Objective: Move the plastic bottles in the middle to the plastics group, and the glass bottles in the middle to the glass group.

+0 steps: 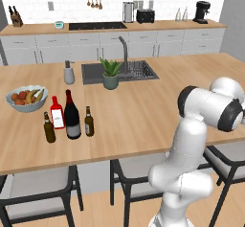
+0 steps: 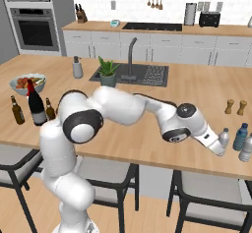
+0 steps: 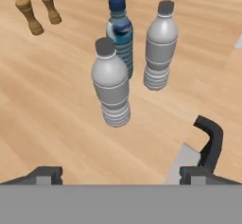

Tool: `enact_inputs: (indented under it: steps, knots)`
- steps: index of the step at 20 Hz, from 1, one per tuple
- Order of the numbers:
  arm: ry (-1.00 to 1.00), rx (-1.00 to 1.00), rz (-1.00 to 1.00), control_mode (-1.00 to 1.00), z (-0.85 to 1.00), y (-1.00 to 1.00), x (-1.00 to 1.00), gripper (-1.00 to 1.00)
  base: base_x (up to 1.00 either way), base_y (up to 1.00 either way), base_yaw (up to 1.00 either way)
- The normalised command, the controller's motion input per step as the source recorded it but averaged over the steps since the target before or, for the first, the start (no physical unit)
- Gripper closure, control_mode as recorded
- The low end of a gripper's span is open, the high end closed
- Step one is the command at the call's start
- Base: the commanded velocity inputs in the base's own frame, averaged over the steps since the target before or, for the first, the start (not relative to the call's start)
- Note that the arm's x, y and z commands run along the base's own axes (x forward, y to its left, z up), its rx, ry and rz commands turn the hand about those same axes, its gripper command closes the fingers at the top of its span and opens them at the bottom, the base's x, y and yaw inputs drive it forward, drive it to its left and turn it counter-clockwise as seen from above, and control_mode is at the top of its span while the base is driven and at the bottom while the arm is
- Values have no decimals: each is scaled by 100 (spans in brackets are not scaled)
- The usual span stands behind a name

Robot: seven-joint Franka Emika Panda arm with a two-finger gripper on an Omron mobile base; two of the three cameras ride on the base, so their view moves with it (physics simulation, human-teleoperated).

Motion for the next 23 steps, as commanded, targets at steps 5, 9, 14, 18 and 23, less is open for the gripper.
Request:
enact_inputs:
  steps: [5,9,14,18,23]
  knots:
    - [-2,-7,0,-100,58,97,-48,-100,0,0,0]
    - [-3,-7,2,-100,100,78,-10,-100,0,0,0]
    - [0,-4,5,-100,100,59,-3,-100,0,0,0]
    - [0,-1,13,-100,100,64,-15,-100,0,0,0]
    - [-2,1,15,-100,75,39,-27,-100,0,0,0]
